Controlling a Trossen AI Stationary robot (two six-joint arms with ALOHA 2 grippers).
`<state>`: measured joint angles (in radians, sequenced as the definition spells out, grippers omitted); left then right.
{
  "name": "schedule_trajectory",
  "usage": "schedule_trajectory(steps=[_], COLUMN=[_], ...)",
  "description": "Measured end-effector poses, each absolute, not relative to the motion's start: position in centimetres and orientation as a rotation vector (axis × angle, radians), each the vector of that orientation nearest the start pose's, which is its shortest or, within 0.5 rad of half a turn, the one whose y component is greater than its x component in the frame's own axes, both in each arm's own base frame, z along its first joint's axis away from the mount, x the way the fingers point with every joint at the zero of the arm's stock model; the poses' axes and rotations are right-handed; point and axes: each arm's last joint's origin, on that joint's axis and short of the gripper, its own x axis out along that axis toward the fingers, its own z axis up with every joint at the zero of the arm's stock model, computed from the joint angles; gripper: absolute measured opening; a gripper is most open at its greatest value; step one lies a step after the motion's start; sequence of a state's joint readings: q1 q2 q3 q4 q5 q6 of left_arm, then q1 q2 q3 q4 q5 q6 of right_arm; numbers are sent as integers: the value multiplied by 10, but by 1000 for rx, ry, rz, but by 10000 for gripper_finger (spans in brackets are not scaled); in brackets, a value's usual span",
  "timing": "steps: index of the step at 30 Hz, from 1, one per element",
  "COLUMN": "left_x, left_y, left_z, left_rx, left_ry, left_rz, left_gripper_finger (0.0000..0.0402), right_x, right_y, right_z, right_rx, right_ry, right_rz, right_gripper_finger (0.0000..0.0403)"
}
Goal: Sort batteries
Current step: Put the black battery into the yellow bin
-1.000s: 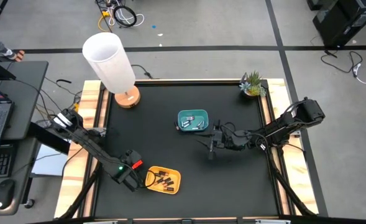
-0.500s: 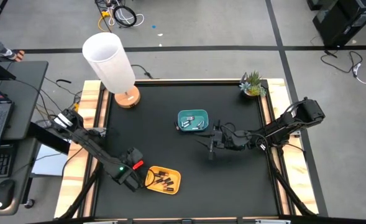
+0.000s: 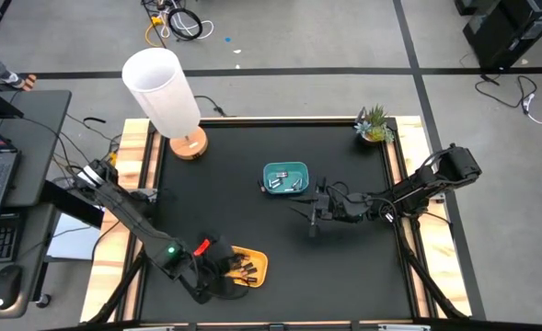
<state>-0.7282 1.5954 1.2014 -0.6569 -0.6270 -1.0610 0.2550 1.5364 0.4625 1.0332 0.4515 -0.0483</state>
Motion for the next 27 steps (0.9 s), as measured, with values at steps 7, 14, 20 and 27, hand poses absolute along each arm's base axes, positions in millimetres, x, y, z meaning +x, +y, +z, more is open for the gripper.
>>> schedule_trajectory(steps=[7, 14, 20, 27], left_x=[267, 271, 268, 262], left_y=[-209, -212, -220, -224], left_z=[234, 233, 263, 252], left_rx=[-408, -479, -420, -173], left_ry=[721, 823, 717, 540], left_rz=[305, 298, 355, 447], left_gripper_finger=[117, 179, 172, 164], right_x=[268, 268, 268, 265], right_y=[59, 61, 61, 74], right_z=[177, 177, 176, 179], right_rx=[-59, -62, -71, -144], right_ry=[43, 44, 47, 28], right_rz=[-187, -182, -182, -124], right_gripper_finger=[85, 85, 85, 85])
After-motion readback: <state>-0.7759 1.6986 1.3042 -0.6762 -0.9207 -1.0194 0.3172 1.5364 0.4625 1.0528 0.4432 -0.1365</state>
